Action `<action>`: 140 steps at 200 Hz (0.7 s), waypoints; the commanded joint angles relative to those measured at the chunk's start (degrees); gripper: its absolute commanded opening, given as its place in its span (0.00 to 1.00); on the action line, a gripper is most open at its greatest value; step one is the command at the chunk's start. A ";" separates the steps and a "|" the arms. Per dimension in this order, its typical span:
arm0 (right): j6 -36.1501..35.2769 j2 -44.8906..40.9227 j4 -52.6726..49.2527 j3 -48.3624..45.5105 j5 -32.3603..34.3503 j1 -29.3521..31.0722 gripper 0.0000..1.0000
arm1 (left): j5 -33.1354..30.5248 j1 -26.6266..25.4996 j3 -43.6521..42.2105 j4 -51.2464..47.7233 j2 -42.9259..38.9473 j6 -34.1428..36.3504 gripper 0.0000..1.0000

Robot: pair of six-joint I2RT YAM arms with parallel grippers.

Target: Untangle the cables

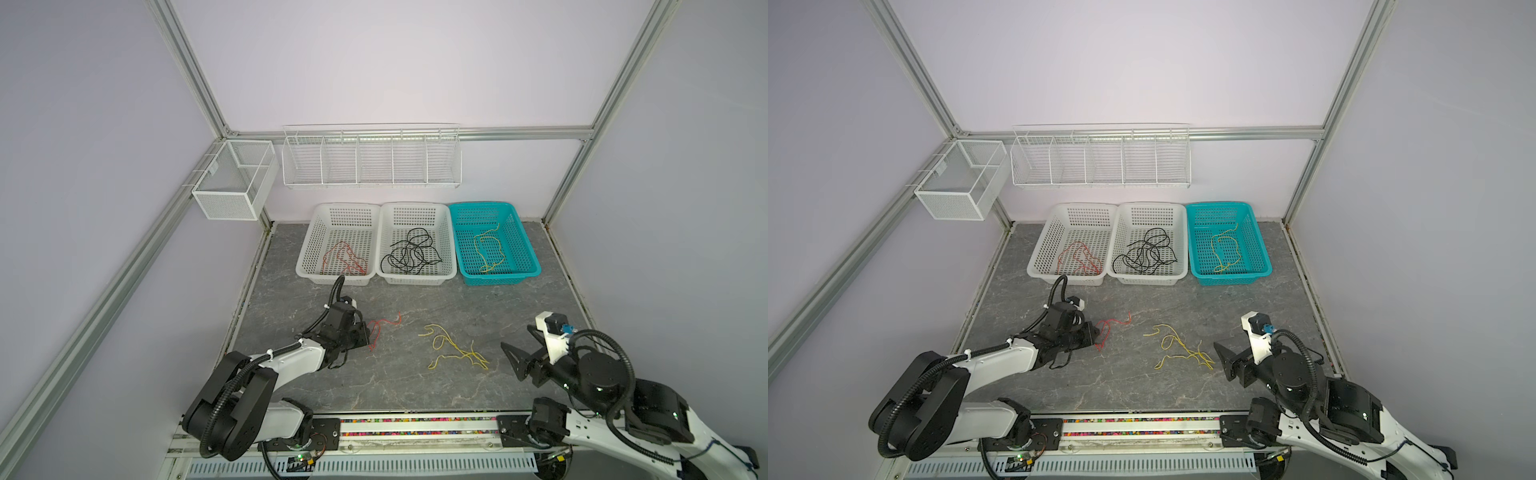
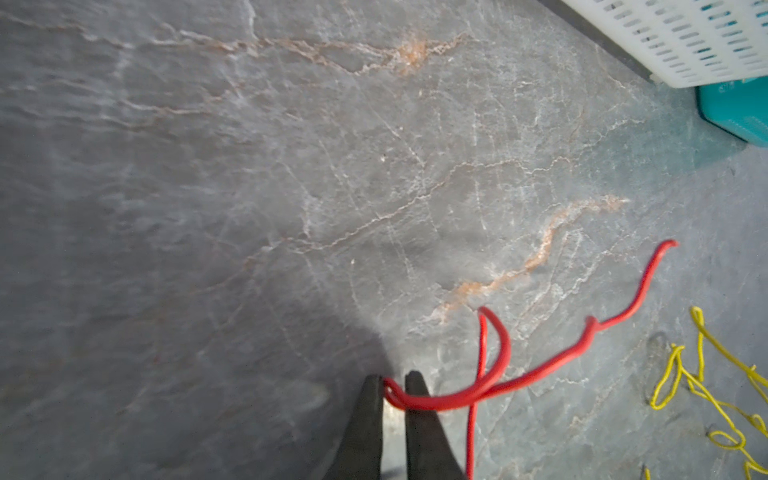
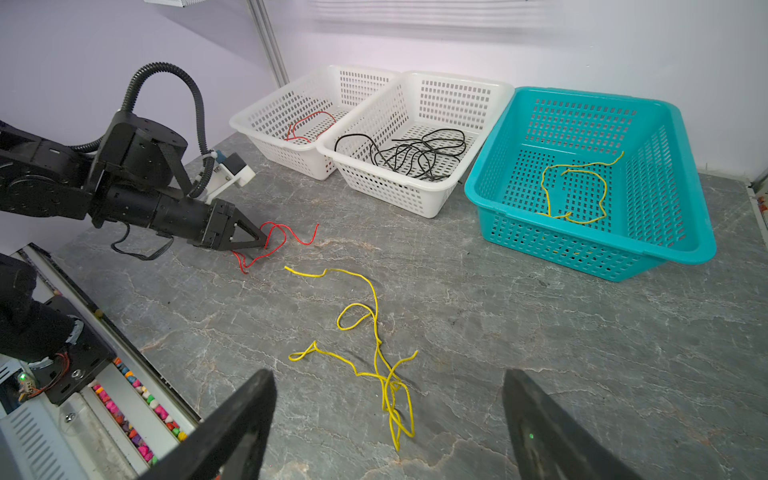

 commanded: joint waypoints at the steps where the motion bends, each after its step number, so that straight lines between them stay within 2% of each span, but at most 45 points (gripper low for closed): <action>1: -0.99 -1.10 1.63 -0.72 -0.19 -0.33 0.88 | 0.25 -0.30 1.21 0.27 -0.99 0.73 0.10; 20: -1.04 -1.21 1.72 -0.71 -0.20 -0.26 0.88 | 0.46 -0.30 1.18 -0.34 -2.37 0.65 0.07; 34: -1.07 -1.21 1.72 -0.67 -0.20 -0.20 0.88 | 0.60 -0.30 1.18 -0.95 -3.61 0.72 0.00; 108: -1.15 -1.31 1.72 -0.81 -0.29 -0.25 0.88 | 0.10 -0.30 2.69 -8.98 -15.30 -1.26 0.00; 140: -1.03 -0.95 1.63 -0.81 0.11 -0.28 0.88 | -2.41 -0.25 8.09 -15.62 -19.57 0.21 0.00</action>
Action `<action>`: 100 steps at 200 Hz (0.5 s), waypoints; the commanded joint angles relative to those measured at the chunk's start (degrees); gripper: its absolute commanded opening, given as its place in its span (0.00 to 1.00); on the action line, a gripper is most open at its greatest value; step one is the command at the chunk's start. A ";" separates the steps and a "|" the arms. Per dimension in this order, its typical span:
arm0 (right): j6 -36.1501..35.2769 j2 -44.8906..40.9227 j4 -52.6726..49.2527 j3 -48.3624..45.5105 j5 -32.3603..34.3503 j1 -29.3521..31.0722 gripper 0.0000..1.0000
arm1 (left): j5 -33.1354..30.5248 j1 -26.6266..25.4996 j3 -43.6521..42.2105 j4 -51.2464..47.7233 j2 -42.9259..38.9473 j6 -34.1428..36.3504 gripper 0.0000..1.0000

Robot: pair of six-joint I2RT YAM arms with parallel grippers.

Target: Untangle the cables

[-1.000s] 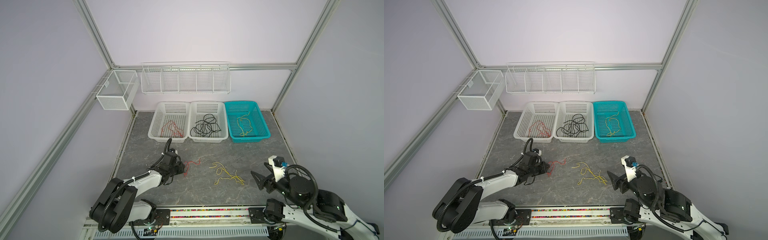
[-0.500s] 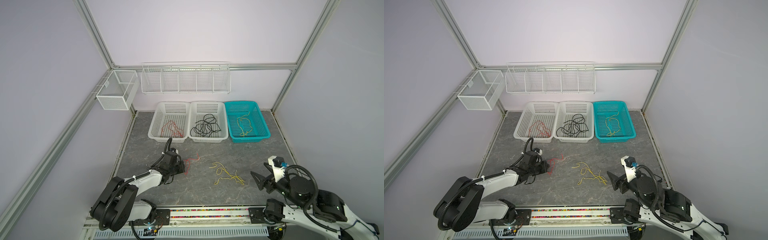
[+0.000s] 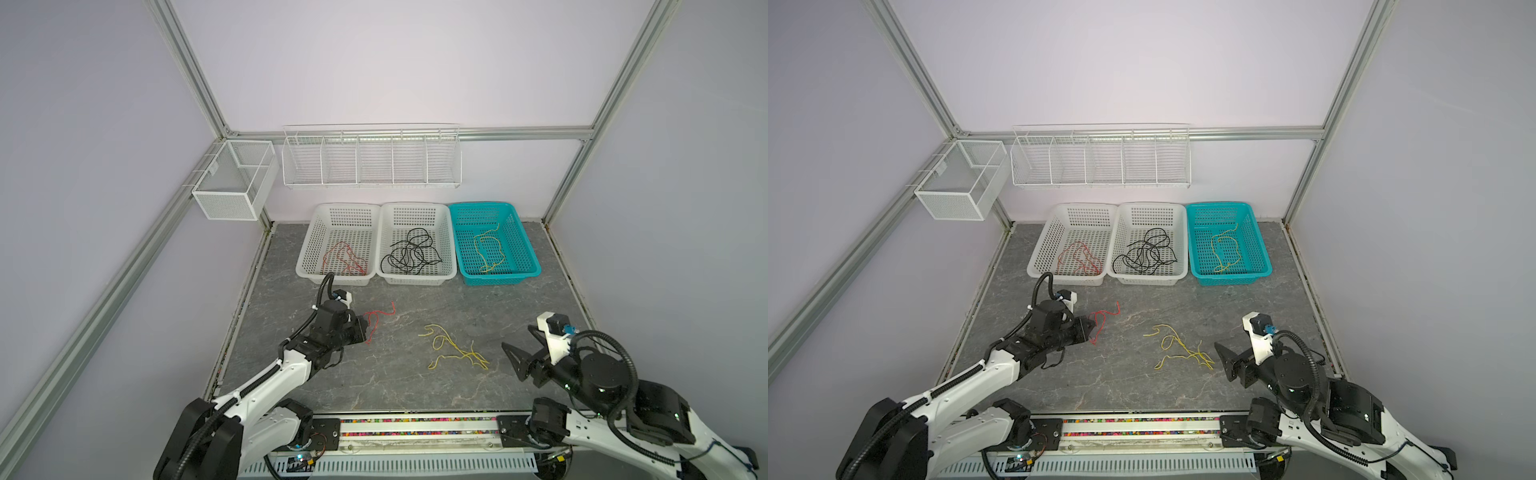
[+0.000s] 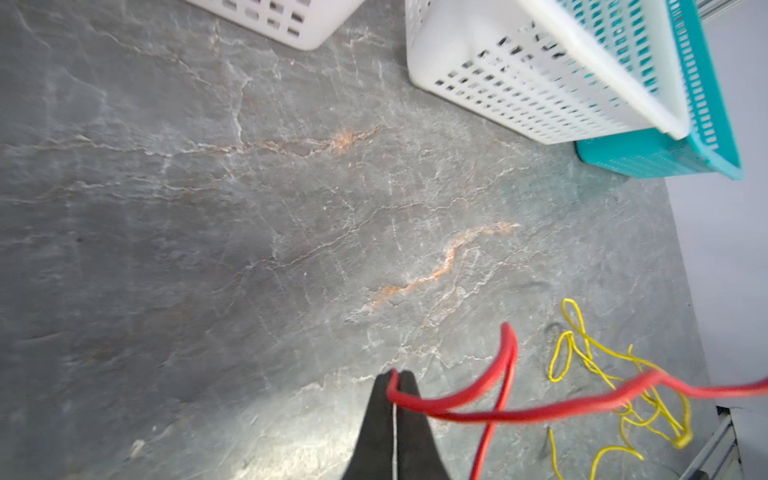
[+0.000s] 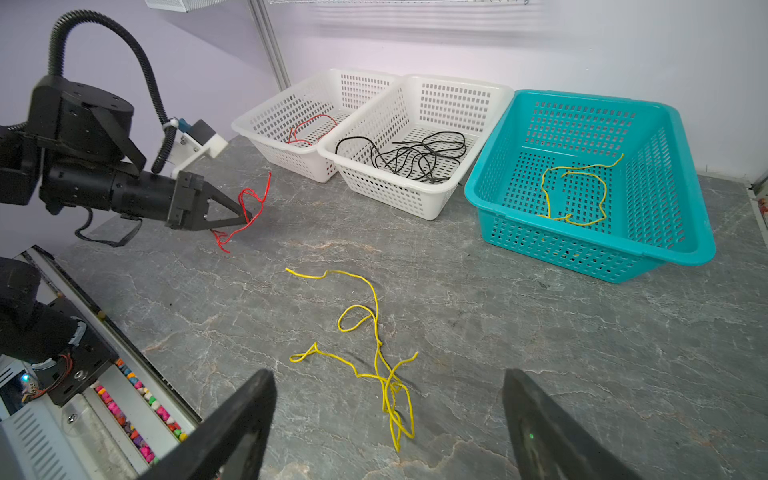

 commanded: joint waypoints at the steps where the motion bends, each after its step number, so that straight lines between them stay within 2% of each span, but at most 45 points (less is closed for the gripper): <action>1: -1.01 -0.38 1.61 -0.79 0.15 -0.23 0.88 | -2.40 -0.23 5.50 -5.77 -2.64 0.65 0.00; 25: -0.95 0.05 1.39 -0.69 0.26 -0.30 0.88 | -5.35 0.43 11.56 -10.17 -2.72 3.85 0.00; 38: -0.94 0.17 1.35 -0.67 0.26 -0.31 0.88 | -4.25 2.51 15.61 -12.30 -0.75 5.24 0.00; 63: -0.94 0.25 1.29 -0.62 0.26 -0.27 0.88 | 0.95 8.40 22.15 -12.40 4.30 5.39 0.00; 100: -0.90 0.37 1.18 -0.61 0.35 -0.25 0.88 | -1.40 10.71 36.40 -16.26 15.68 9.58 0.00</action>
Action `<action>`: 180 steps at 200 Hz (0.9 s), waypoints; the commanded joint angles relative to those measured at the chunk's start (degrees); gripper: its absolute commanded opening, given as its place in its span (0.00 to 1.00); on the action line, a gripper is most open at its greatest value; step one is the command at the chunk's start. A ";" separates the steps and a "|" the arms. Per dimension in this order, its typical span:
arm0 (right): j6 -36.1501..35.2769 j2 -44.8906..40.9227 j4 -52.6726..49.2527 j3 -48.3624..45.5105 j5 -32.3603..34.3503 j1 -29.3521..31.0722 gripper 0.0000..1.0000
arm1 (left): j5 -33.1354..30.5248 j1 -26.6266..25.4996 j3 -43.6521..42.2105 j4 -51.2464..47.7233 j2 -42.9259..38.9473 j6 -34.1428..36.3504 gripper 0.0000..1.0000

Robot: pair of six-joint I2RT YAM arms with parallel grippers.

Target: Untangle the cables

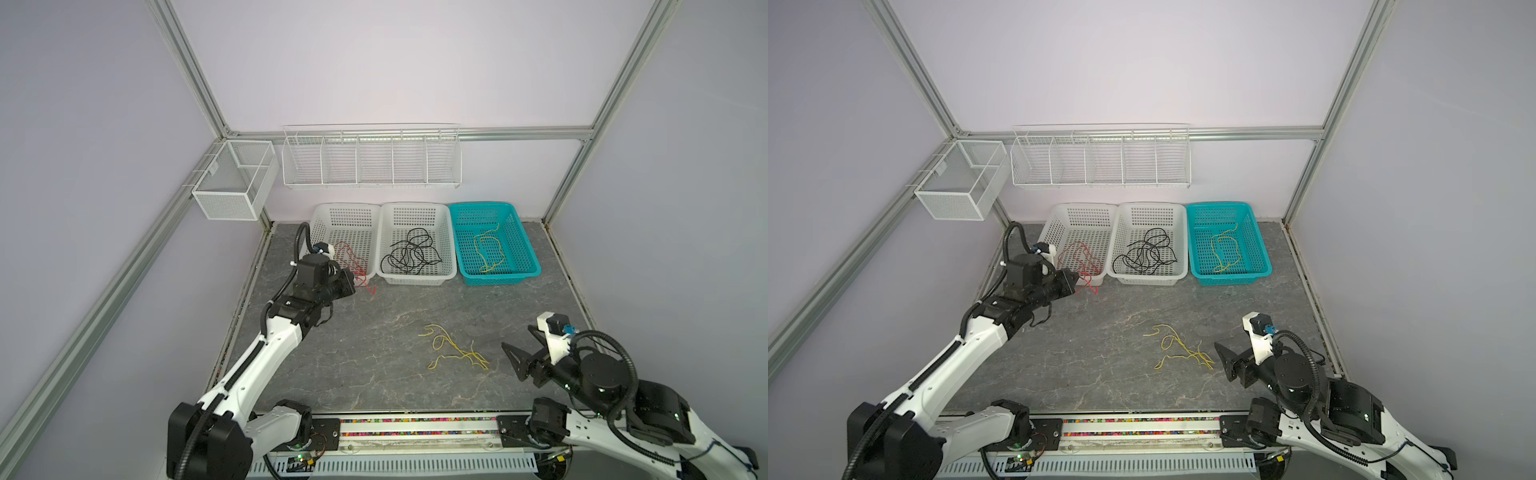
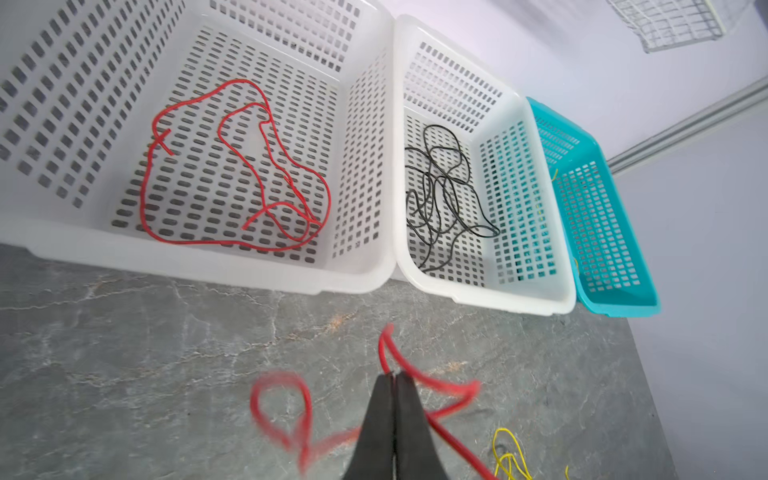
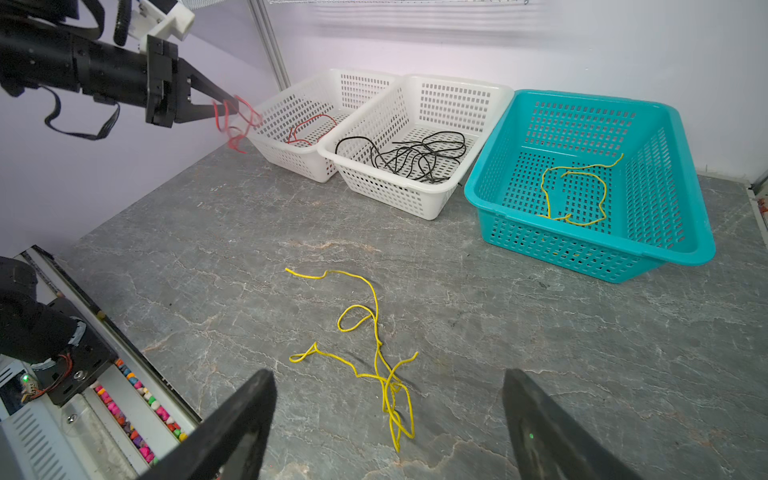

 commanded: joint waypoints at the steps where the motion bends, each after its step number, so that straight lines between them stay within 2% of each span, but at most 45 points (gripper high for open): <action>1: -0.92 0.32 1.20 -0.61 0.33 -0.22 0.88 | -0.73 0.62 8.14 -4.20 5.93 4.02 0.00; 47: -1.01 0.14 1.19 -0.61 0.18 -0.20 0.88 | -4.56 2.03 22.98 -9.81 19.47 4.96 0.00; 62: -1.02 -0.04 1.11 -0.57 0.24 -0.24 0.88 | -0.60 1.95 24.66 -13.01 21.49 5.35 0.00; 84: -1.03 -0.38 1.10 -0.51 0.15 -0.25 0.88 | 3.31 1.98 13.21 -5.83 16.36 -0.82 0.01; 100: -1.12 -0.69 1.41 -0.70 0.06 -0.24 0.88 | 2.58 1.93 2.57 0.32 9.73 -5.20 0.20; 117: -1.42 -0.68 1.68 -0.83 -0.50 -0.26 0.88 | 0.25 1.53 -4.93 1.09 3.19 -8.13 0.32; 144: -1.62 -0.06 1.81 -0.79 -1.08 -0.19 0.88 | -0.99 -1.32 -13.26 -0.33 -5.02 -10.69 0.39; 180: -1.56 0.07 1.63 -0.70 -0.99 -0.31 0.88 | -1.16 -7.32 -21.55 -0.16 -11.67 -14.12 0.48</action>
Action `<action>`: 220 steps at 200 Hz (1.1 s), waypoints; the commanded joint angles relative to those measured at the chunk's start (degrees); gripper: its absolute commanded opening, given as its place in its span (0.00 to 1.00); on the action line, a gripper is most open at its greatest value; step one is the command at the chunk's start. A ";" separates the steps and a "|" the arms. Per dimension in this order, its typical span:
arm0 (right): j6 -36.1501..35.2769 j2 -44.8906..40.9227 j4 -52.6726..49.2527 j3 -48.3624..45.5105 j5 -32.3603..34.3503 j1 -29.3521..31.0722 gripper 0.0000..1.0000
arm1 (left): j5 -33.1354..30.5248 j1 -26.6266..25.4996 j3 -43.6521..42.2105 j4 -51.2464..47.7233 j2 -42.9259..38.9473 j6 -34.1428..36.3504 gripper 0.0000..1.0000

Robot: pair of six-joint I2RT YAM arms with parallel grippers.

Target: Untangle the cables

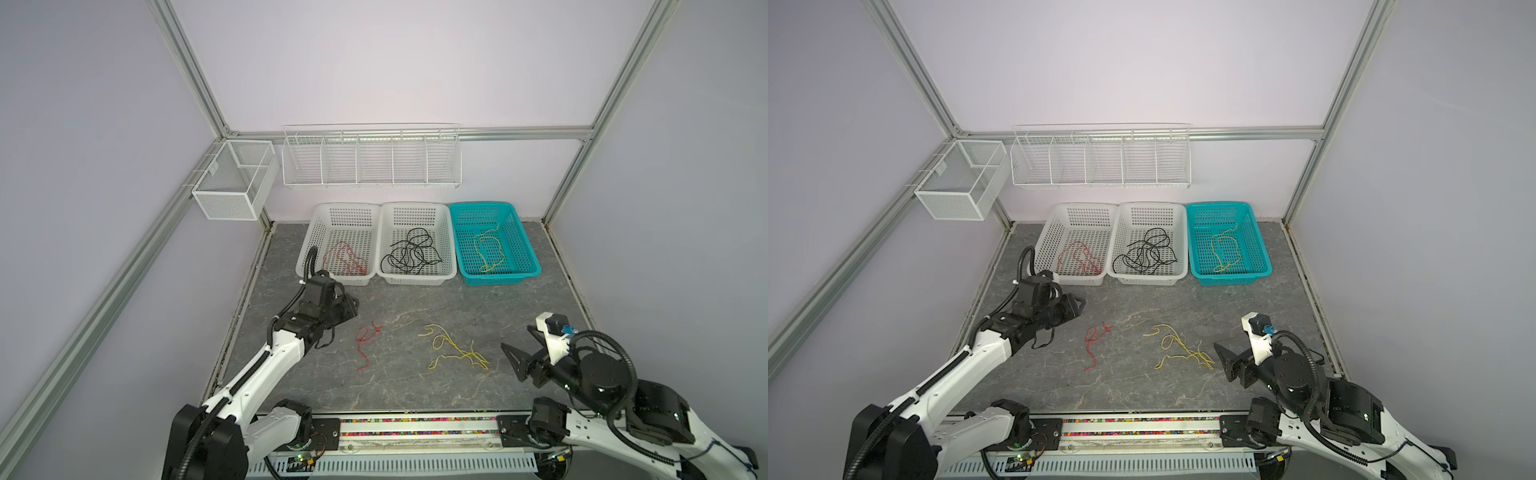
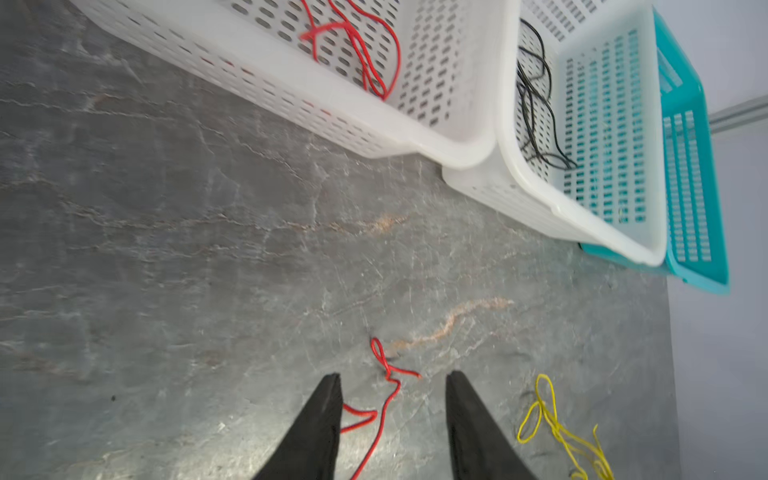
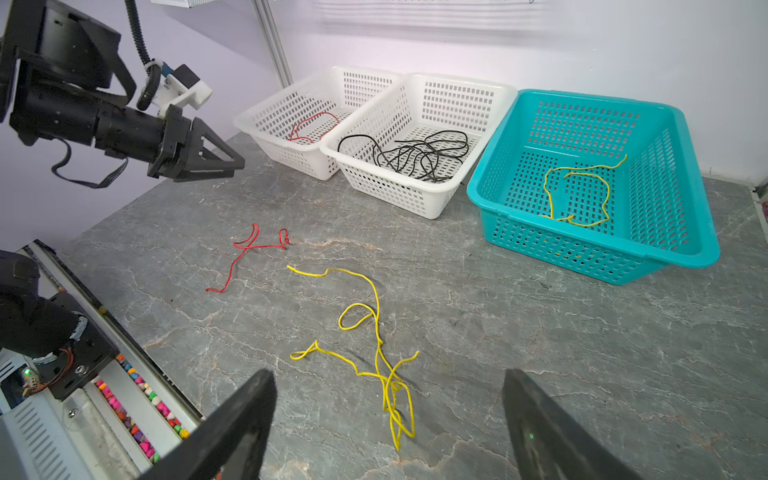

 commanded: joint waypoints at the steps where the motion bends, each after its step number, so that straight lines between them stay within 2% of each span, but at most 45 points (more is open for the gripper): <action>1: -1.10 -0.01 1.61 -0.61 -0.47 -0.34 0.88 | -0.72 -2.94 -4.51 1.39 -3.14 -4.27 0.48; 41: -1.01 -1.01 1.62 -0.75 -0.09 -0.31 0.88 | 0.94 -4.82 -10.30 4.15 -4.17 -5.31 0.52; 141: -1.00 -0.93 1.61 -0.79 0.28 -0.27 0.88 | 3.50 -5.78 -8.05 5.30 4.72 1.83 0.51; 183: -1.00 -0.70 1.52 -0.78 0.24 -0.24 0.88 | -0.54 -6.21 -5.08 1.44 7.47 5.73 0.50; 220: -0.97 -0.95 1.52 -0.79 0.28 -0.21 0.88 | -1.49 -6.22 -4.82 1.30 9.27 6.68 0.50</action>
